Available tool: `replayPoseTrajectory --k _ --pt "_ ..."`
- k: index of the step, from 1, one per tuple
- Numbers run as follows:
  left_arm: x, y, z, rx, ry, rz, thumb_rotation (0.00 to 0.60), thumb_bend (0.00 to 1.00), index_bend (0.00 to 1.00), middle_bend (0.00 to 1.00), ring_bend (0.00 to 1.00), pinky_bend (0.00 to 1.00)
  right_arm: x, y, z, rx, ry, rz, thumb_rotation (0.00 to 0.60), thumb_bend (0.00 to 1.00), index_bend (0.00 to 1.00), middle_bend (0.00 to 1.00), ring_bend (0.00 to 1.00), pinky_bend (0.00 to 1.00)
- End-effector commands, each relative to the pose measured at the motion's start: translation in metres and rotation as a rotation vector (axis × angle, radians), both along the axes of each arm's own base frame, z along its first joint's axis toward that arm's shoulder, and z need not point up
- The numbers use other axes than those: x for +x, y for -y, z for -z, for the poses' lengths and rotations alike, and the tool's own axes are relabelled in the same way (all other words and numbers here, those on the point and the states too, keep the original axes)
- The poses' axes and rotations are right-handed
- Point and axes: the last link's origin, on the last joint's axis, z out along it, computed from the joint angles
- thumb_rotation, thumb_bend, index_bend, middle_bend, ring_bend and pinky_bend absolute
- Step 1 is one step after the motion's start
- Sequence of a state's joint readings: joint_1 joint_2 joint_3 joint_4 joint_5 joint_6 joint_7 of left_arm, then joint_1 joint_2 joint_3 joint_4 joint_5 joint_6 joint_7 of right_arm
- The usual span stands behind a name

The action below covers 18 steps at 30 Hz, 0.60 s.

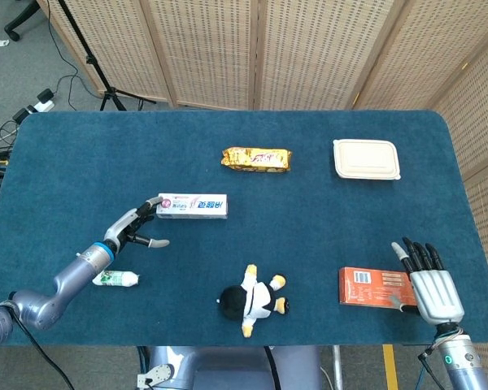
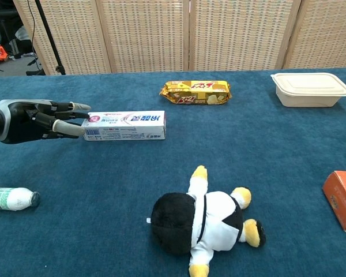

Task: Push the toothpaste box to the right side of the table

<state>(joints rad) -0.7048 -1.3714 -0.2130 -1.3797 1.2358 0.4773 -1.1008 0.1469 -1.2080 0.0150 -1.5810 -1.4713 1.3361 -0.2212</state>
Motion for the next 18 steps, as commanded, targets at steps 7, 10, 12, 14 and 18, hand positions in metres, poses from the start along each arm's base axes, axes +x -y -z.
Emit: replayPoseTrajectory --k 7,10,12,14,18 --pt "0.015 -0.005 0.009 -0.009 0.005 0.012 0.6 0.0 0.0 0.0 0.0 0.0 -0.002 0.002 -0.003 -0.004 0.011 0.01 0.6 0.26 0.0 0.0 0.0 0.0" --pt "0.02 -0.008 0.011 -0.011 0.008 0.015 0.6 0.0 0.0 0.0 0.0 0.0 -0.003 0.002 -0.003 -0.002 0.012 0.013 0.6 0.26 0.0 0.0 0.0 0.0" --pt "0.024 -0.01 0.012 -0.015 0.003 0.026 0.6 0.0 0.0 0.0 0.0 0.0 -0.004 0.002 -0.003 0.001 0.015 0.014 0.6 0.26 0.0 0.0 0.0 0.0" --pt "0.027 -0.01 0.014 -0.018 0.001 0.032 0.6 0.0 0.0 0.0 0.0 0.0 -0.004 0.003 -0.002 0.002 0.014 0.015 0.6 0.26 0.0 0.0 0.0 0.0" --pt "0.035 -0.011 0.016 -0.024 0.02 0.027 0.6 0.0 0.0 0.0 0.0 0.0 -0.005 0.003 -0.002 0.005 0.016 0.022 0.6 0.26 0.0 0.0 0.0 0.0"
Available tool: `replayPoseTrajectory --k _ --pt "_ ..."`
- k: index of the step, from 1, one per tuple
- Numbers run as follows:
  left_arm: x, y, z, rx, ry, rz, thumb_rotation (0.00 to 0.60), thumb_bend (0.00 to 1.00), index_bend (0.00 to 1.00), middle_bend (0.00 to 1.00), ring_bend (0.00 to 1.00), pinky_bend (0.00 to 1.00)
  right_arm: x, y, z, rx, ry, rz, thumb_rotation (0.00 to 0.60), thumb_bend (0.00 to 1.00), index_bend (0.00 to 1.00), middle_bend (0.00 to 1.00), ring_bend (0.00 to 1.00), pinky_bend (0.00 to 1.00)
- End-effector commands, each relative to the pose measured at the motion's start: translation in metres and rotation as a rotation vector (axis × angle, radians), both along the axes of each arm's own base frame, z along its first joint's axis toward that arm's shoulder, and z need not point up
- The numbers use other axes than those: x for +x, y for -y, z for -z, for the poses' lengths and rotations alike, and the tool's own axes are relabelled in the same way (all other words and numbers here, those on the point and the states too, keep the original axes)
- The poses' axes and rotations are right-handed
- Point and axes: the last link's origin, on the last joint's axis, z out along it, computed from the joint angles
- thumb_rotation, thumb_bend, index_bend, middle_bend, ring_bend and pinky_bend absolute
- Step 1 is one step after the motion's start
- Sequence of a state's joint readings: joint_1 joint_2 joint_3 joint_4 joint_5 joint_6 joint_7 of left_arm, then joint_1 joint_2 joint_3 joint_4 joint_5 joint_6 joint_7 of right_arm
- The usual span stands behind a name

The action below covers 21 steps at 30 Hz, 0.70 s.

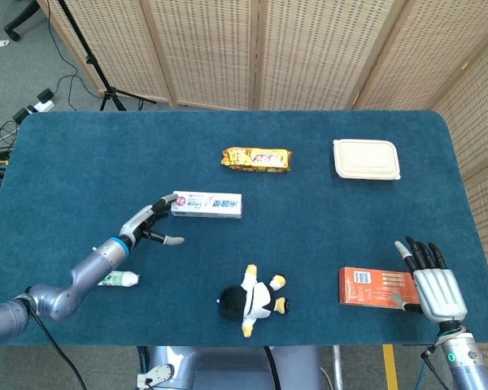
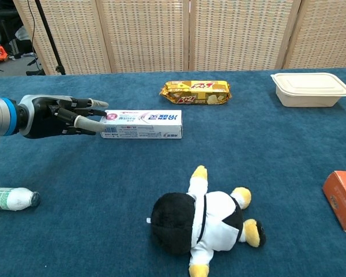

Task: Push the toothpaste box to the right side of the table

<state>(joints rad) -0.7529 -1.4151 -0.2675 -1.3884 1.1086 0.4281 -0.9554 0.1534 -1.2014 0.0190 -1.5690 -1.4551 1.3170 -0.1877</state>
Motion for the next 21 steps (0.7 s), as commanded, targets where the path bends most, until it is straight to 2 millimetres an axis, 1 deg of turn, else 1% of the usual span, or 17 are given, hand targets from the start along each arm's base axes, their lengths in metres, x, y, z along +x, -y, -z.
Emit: replayPoseTrajectory --k 1,9,15,21 --pt "0.011 -0.001 0.004 -0.011 0.024 0.002 0.6 0.0 0.0 0.0 0.0 0.0 -0.001 0.001 0.0 0.0 0.001 0.005 0.6 0.26 0.0 0.0 0.0 0.0" --pt "0.027 -0.003 0.014 -0.032 0.023 0.031 0.6 0.0 0.0 0.0 0.0 0.0 -0.003 0.001 -0.001 0.0 0.008 0.015 0.6 0.26 0.0 0.0 0.0 0.0" --pt "0.034 -0.009 0.018 -0.025 0.018 0.034 0.6 0.0 0.0 0.0 0.0 0.0 -0.004 0.002 -0.002 0.001 0.013 0.019 0.6 0.26 0.0 0.0 0.0 0.0" --pt "0.042 -0.011 0.026 -0.031 0.013 0.047 0.6 0.0 0.0 0.0 0.0 0.0 -0.005 0.002 -0.003 0.001 0.018 0.022 0.6 0.26 0.0 0.0 0.0 0.0"
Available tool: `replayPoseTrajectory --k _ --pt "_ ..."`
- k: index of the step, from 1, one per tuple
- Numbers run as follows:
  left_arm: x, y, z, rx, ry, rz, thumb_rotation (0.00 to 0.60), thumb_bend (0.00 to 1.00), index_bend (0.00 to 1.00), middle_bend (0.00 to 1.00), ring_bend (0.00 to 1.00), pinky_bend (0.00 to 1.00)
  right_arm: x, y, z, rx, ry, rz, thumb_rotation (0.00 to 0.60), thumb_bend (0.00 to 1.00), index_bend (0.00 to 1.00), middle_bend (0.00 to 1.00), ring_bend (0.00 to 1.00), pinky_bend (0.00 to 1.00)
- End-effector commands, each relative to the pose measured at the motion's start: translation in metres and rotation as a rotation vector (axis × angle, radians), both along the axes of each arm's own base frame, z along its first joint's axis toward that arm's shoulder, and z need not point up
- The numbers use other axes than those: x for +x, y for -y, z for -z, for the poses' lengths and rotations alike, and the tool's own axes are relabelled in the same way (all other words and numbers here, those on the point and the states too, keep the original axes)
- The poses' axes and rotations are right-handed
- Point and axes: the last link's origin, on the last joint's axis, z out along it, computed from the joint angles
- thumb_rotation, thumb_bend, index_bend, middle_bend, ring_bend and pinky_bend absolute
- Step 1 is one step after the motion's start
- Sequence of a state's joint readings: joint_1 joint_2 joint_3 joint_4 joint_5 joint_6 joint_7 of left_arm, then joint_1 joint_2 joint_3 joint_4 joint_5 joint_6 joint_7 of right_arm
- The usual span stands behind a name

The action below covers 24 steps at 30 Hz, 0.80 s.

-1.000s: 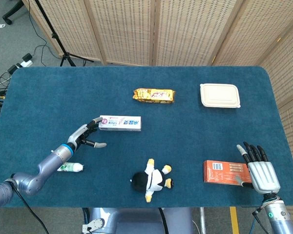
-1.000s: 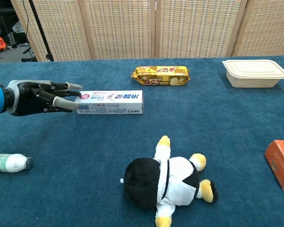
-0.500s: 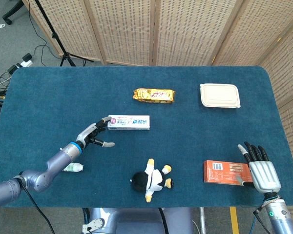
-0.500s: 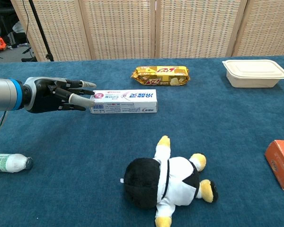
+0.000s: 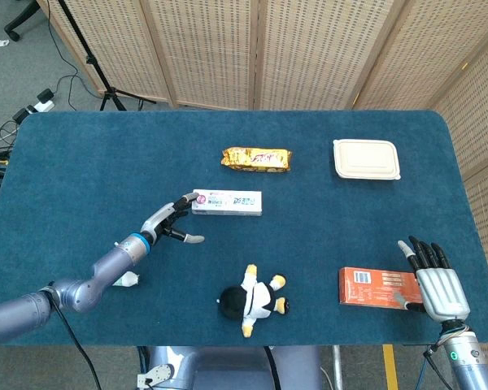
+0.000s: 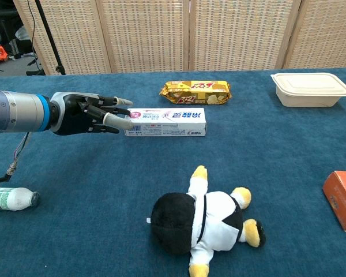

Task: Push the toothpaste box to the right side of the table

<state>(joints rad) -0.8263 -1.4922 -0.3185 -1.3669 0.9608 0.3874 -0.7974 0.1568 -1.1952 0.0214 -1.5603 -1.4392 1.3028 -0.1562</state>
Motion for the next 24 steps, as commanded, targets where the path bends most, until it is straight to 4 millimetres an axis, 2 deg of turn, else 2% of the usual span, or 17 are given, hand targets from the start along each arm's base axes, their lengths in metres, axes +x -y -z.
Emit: replayPoseTrajectory --k 1,11,24 --pt "0.007 0.0 0.005 -0.008 0.001 0.012 0.6 0.0 0.0 0.0 0.0 0.0 -0.001 0.0 0.0 0.0 0.002 0.003 0.6 0.26 0.0 0.0 0.0 0.0" --pt "0.029 -0.004 0.012 0.004 -0.001 0.058 0.6 0.0 0.0 0.0 0.0 0.0 -0.002 0.001 -0.001 0.002 0.009 0.01 0.6 0.26 0.0 0.0 0.0 0.0" --pt "0.051 -0.01 0.035 0.018 -0.031 0.087 0.6 0.0 0.0 0.0 0.0 0.0 -0.005 0.001 -0.003 0.002 0.021 0.021 0.6 0.26 0.0 0.0 0.0 0.0"
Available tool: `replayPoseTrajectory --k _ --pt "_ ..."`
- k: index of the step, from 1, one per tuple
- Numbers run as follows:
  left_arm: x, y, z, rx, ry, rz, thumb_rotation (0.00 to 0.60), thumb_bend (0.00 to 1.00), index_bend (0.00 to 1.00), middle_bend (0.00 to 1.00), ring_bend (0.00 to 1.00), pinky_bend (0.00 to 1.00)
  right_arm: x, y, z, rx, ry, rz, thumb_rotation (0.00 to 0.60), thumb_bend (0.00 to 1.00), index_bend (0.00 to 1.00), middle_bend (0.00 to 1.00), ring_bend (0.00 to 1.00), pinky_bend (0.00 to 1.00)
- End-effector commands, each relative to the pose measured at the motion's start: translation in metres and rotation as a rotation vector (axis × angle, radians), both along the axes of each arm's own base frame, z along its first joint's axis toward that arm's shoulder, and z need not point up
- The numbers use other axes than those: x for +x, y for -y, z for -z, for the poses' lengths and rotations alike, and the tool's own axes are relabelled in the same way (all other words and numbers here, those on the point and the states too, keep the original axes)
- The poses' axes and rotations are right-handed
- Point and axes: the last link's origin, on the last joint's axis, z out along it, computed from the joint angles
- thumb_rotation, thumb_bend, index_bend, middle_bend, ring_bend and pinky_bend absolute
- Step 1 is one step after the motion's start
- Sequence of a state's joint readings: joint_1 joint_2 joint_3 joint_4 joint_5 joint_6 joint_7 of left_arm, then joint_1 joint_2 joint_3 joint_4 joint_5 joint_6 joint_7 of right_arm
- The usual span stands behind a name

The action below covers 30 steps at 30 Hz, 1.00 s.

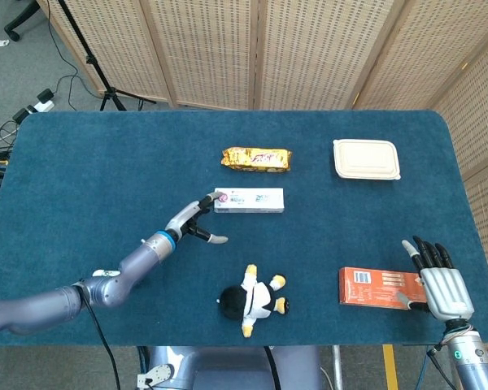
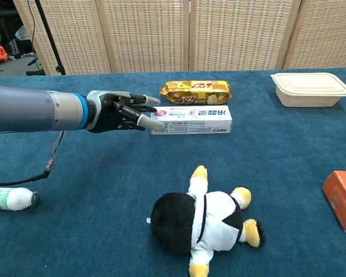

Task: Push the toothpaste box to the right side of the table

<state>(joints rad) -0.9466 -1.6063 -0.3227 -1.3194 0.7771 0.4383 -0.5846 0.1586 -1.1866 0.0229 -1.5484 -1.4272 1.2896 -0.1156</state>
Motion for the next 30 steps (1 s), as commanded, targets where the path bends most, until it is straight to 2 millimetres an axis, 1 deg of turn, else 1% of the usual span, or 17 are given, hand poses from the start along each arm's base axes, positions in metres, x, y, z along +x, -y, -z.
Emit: replayPoseTrajectory --k 1,10,15,20,30 --pt "0.006 -0.002 0.004 0.008 -0.004 0.007 0.6 0.0 0.0 0.0 0.0 0.0 0.0 0.0 0.0 0.003 0.0 -0.001 0.6 0.26 0.0 0.0 0.0 0.0" --pt "0.018 -0.005 0.01 0.019 -0.016 0.029 0.6 0.0 0.0 0.0 0.0 0.0 -0.001 0.0 0.002 0.011 -0.001 0.006 0.6 0.26 0.0 0.0 0.0 0.0" --pt "0.036 -0.003 0.016 0.008 -0.004 0.057 0.6 0.0 0.0 0.0 0.0 0.0 -0.003 0.0 -0.001 0.0 0.005 0.015 0.6 0.26 0.0 0.0 0.0 0.0" --pt "0.049 -0.002 0.02 0.01 -0.005 0.082 0.6 0.0 0.0 0.0 0.0 0.0 -0.004 0.0 -0.002 -0.001 0.009 0.013 0.6 0.26 0.0 0.0 0.0 0.0" --pt "0.058 -0.002 0.033 0.007 -0.033 0.096 0.6 0.0 0.0 0.0 0.0 0.0 -0.004 -0.001 -0.005 -0.006 0.017 0.016 0.6 0.26 0.0 0.0 0.0 0.0"
